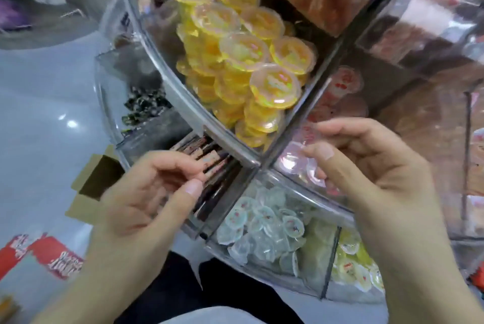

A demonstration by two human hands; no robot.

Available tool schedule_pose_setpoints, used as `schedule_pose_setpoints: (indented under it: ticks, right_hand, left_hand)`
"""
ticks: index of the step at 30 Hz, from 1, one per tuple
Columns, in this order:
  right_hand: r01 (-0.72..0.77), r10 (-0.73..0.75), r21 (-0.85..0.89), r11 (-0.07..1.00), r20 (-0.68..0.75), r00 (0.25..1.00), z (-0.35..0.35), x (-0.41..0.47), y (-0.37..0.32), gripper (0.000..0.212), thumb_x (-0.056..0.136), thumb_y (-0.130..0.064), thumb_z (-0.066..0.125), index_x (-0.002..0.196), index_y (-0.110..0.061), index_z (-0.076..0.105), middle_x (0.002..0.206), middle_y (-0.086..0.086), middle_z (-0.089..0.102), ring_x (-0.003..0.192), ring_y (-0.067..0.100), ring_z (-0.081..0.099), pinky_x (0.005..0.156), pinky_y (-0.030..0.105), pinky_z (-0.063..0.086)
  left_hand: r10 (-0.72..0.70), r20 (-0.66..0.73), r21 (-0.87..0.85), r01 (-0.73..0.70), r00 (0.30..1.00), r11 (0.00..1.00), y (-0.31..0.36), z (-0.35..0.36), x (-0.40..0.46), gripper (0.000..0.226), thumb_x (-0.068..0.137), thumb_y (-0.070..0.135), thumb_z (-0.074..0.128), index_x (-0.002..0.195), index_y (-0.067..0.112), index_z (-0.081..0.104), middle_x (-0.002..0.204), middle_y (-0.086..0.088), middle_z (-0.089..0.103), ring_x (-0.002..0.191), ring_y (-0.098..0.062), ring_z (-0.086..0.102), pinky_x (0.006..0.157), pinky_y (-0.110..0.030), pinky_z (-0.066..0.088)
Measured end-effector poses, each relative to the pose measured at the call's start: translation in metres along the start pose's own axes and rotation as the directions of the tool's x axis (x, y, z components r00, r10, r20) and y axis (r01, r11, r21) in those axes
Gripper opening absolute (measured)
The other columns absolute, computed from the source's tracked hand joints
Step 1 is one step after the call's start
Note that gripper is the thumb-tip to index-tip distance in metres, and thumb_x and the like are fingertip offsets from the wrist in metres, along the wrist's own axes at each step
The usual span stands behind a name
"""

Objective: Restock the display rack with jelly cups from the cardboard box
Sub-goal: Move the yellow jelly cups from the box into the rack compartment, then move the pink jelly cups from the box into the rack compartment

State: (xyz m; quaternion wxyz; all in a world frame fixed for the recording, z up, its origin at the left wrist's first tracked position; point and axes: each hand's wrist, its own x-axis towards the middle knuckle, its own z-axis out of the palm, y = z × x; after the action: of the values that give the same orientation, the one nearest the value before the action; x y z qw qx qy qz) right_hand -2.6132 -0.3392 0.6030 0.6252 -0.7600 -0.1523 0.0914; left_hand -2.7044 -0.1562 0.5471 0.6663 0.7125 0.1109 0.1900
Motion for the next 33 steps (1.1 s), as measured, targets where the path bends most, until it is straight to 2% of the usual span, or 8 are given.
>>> schedule_pose_setpoints:
  ticks: [4, 9, 13, 19, 24, 28, 31, 33]
  right_hand:
    - [-0.076, 0.034, 0.086, 0.993, 0.41, 0.912, 0.103, -0.011, 0.011, 0.015, 0.078, -0.021, 0.065, 0.09, -0.03, 0.067, 0.075, -0.003, 0.064, 0.066, 0.004, 0.055, 0.062, 0.015, 0.045]
    - [-0.297, 0.347, -0.193, 0.935, 0.66, 0.666, 0.247, -0.023, 0.098, 0.016, 0.086, -0.008, 0.062, 0.094, -0.021, 0.062, 0.075, 0.0, 0.054, 0.068, 0.01, 0.047, 0.066, 0.019, 0.041]
    - [-0.479, 0.649, -0.439, 0.76, 0.55, 0.525, 0.334, -0.026, 0.203, 0.01, 0.088, -0.011, 0.06, 0.098, -0.015, 0.059, 0.08, 0.007, 0.056, 0.073, 0.021, 0.054, 0.067, 0.028, 0.044]
    - [-0.622, 0.89, -0.64, 0.451, 0.273, 0.365, 0.403, -0.011, 0.373, 0.02, 0.087, -0.006, 0.057, 0.107, -0.008, 0.054, 0.067, 0.007, 0.053, 0.053, 0.016, 0.046, 0.046, 0.024, 0.04]
    - [-0.646, 0.896, -0.648, 0.403, 0.134, 0.423, 0.444, 0.011, 0.495, 0.043, 0.088, -0.013, 0.059, 0.127, -0.003, 0.046, 0.088, 0.007, 0.057, 0.074, 0.022, 0.053, 0.062, 0.029, 0.043]
    - [-0.711, 0.903, -0.611, 0.348, 0.015, 0.43, 0.47, 0.029, 0.583, 0.056, 0.088, -0.027, 0.061, 0.13, 0.006, 0.041, 0.109, 0.014, 0.055, 0.097, 0.026, 0.055, 0.066, 0.027, 0.045]
    - [-0.735, 0.913, -0.616, 0.284, -0.06, 0.403, 0.484, 0.031, 0.621, 0.05, 0.087, -0.032, 0.062, 0.121, 0.004, 0.053, 0.119, 0.02, 0.061, 0.111, 0.035, 0.058, 0.095, 0.045, 0.047]
    - [-0.724, 0.899, -0.616, 0.31, -0.057, 0.434, 0.489, 0.027, 0.635, 0.036, 0.087, -0.021, 0.06, 0.112, 0.005, 0.06, 0.115, 0.022, 0.064, 0.109, 0.038, 0.06, 0.094, 0.05, 0.047]
  left_hand:
    - [-0.161, -0.318, -0.076, 0.144, 0.934, 0.987, -0.047, -0.088, -0.023, 0.031, 0.081, 0.004, 0.058, 0.082, 0.034, 0.065, 0.077, 0.016, 0.067, 0.071, 0.001, 0.06, 0.069, -0.01, 0.049]
    - [-0.385, -0.566, -0.096, 0.405, 0.73, 0.909, -0.138, -0.186, -0.057, 0.027, 0.084, 0.007, 0.057, 0.083, 0.033, 0.061, 0.08, 0.014, 0.063, 0.075, -0.006, 0.056, 0.074, -0.02, 0.046]
    - [-0.509, -0.619, -0.112, 0.574, 0.598, 0.811, -0.219, -0.246, -0.081, 0.032, 0.089, 0.001, 0.053, 0.083, 0.032, 0.056, 0.079, 0.01, 0.057, 0.07, -0.002, 0.052, 0.071, -0.024, 0.043]
    - [-0.594, -0.541, 0.028, 0.719, 0.595, 0.694, -0.365, -0.331, -0.075, 0.035, 0.087, -0.001, 0.052, 0.082, 0.034, 0.053, 0.08, 0.007, 0.057, 0.064, 0.002, 0.051, 0.06, -0.017, 0.042]
    - [-0.591, -0.458, 0.291, 0.74, 0.664, 0.606, -0.506, -0.374, -0.027, 0.02, 0.085, 0.008, 0.052, 0.095, 0.024, 0.058, 0.092, 0.004, 0.062, 0.083, -0.011, 0.058, 0.074, -0.025, 0.045]
    - [-0.51, -0.379, 0.547, 0.632, 0.772, 0.549, -0.603, -0.384, 0.02, 0.039, 0.084, 0.008, 0.053, 0.123, 0.01, 0.051, 0.126, -0.012, 0.051, 0.118, -0.023, 0.047, 0.094, -0.023, 0.033]
    - [-0.503, -0.305, 0.695, 0.55, 0.809, 0.463, -0.653, -0.385, 0.057, 0.055, 0.085, 0.012, 0.055, 0.137, 0.005, 0.037, 0.139, -0.02, 0.038, 0.13, -0.031, 0.035, 0.106, -0.034, 0.028]
    - [-0.565, -0.262, 0.752, 0.532, 0.783, 0.389, -0.683, -0.383, 0.072, 0.049, 0.086, 0.012, 0.052, 0.133, 0.005, 0.041, 0.134, -0.024, 0.045, 0.123, -0.037, 0.042, 0.101, -0.041, 0.036]
